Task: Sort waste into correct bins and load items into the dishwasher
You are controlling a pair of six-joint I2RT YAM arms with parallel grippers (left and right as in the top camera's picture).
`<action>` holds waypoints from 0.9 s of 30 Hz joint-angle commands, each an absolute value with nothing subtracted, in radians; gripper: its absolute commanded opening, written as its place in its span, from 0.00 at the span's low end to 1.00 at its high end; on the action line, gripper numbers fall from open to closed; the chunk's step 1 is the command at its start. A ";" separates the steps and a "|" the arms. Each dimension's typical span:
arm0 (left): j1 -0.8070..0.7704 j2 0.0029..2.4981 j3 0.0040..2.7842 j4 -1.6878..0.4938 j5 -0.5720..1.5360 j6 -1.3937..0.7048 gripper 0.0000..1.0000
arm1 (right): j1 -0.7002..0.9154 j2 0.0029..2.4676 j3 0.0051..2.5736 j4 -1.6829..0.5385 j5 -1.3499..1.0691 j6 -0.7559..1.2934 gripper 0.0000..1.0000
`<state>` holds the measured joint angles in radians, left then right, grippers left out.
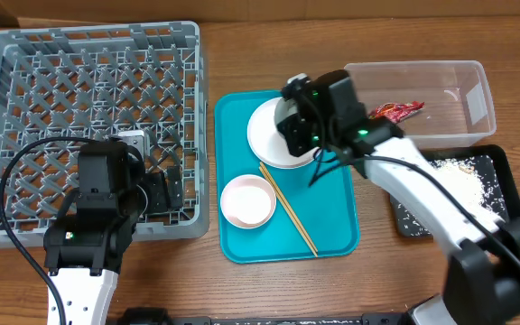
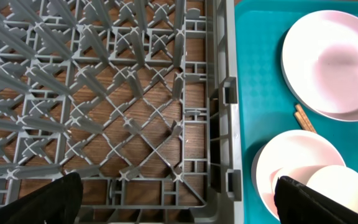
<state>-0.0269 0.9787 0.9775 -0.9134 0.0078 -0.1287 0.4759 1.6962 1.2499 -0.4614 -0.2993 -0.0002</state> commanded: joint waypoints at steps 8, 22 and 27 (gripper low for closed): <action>-0.033 0.982 1.004 -0.911 0.019 -0.139 1.00 | 0.503 1.858 1.272 -0.371 -0.255 -0.008 0.13; -0.033 0.982 1.004 -0.912 0.019 -0.139 1.00 | 0.499 1.795 1.357 -0.568 -0.300 0.000 0.56; -0.033 0.982 1.004 -0.912 0.019 -0.139 1.00 | 0.497 1.729 1.453 -0.765 -0.302 0.047 0.58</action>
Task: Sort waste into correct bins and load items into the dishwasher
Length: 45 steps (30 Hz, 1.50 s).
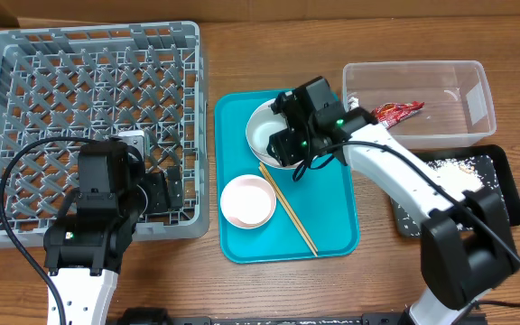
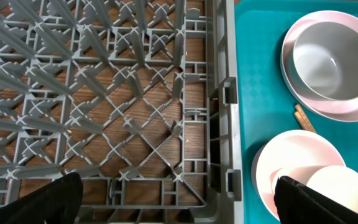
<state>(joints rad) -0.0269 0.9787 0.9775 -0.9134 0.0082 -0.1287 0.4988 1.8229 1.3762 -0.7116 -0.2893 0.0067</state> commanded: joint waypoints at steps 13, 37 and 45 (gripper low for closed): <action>-0.033 0.982 1.004 -0.909 0.019 -0.139 1.00 | 0.606 1.712 1.386 -1.034 -0.367 0.084 0.56; -0.033 0.982 1.004 -0.910 0.019 -0.139 1.00 | 0.704 1.775 1.255 -0.843 -0.284 0.258 0.04; -0.033 0.982 1.004 -0.905 0.060 -0.139 1.00 | 0.577 1.686 1.378 -0.863 -0.292 0.267 0.04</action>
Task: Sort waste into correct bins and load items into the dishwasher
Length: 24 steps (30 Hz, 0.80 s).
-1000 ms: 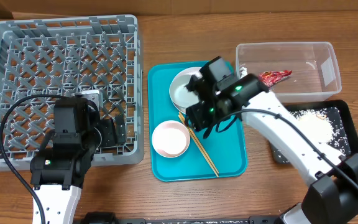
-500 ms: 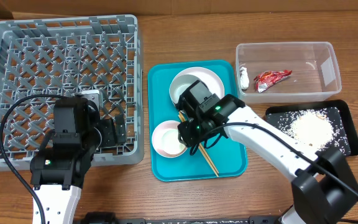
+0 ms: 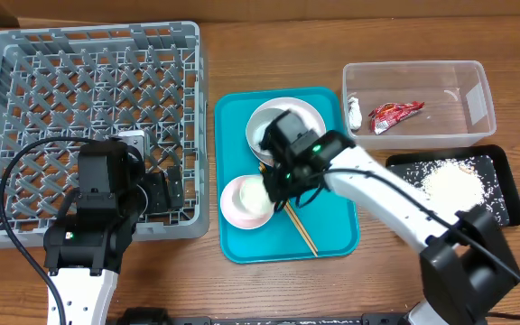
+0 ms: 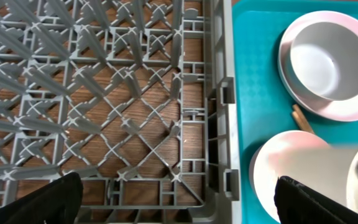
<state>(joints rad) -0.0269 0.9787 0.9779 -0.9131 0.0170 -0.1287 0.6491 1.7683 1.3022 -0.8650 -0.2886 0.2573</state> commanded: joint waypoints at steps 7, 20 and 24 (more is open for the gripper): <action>-0.033 1.003 1.004 -0.805 0.303 -0.170 1.00 | 0.326 1.648 1.425 -0.792 -0.616 0.259 0.04; -0.033 1.296 1.004 -0.127 1.249 -0.449 1.00 | 0.257 1.650 1.425 -0.550 -1.105 0.260 0.04; -0.033 1.364 1.004 0.060 1.382 -0.561 1.00 | 0.257 1.650 1.425 -0.500 -1.180 0.263 0.04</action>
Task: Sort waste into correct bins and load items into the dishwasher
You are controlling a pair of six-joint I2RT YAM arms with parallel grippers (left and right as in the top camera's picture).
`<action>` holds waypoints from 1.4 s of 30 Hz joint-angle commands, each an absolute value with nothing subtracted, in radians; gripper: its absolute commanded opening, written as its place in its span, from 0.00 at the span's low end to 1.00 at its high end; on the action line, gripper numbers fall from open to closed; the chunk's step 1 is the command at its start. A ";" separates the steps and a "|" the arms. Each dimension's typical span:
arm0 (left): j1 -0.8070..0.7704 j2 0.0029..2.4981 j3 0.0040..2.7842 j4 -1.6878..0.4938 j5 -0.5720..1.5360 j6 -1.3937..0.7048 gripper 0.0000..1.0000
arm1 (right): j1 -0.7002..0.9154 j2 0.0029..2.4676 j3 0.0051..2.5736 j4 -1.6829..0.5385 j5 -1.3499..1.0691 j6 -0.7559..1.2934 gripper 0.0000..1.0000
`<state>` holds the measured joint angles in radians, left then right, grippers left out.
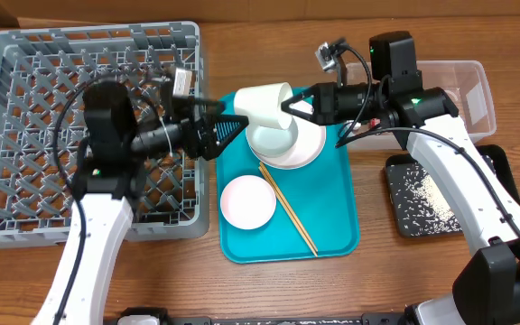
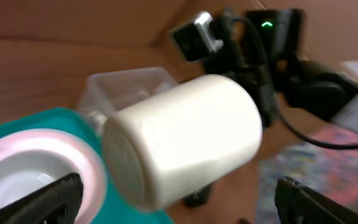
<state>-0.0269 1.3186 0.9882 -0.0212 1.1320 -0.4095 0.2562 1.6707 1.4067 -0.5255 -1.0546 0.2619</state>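
A white cup (image 1: 262, 102) lies on its side in the air above the teal tray (image 1: 332, 230), with my right gripper (image 1: 291, 106) shut on its right end. My left gripper (image 1: 233, 126) is raised and points right at the cup's base, fingers spread open just short of it. In the left wrist view the cup (image 2: 185, 137) fills the middle between the open fingers (image 2: 48, 199), untouched by them. On the tray sit a white bowl on a pink plate (image 1: 283, 143), a small pink plate (image 1: 246, 200) and chopsticks (image 1: 289, 209).
The grey dish rack (image 1: 25, 54) fills the left of the table, under my left arm. A clear bin (image 1: 468, 86) stands at the back right, partly behind my right arm. A black tray with rice (image 1: 427, 203) lies in front of it.
My right gripper was down at the small pink plate; now it holds the white cup in the air over the tray's back. My left arm has risen from the rack and faces the cup, open.
My right gripper was over the large pink plate, then a white bowl stood on that plate. It was then down at the cup on the small plate. Now it holds the cup aloft, and my left gripper, still at the rack until then, is open beside it.
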 commanded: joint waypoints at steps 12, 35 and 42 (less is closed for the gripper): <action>-0.033 1.392 1.004 0.170 1.377 -0.626 1.00 | 0.280 1.650 1.425 -0.415 -1.345 0.269 0.04; -0.113 1.392 1.004 0.334 1.351 -0.734 0.77 | 0.350 1.650 1.425 -0.392 -1.292 0.289 0.04; -0.113 1.392 1.004 0.334 1.354 -0.734 0.53 | 0.350 1.650 1.425 -0.366 -1.292 0.289 0.04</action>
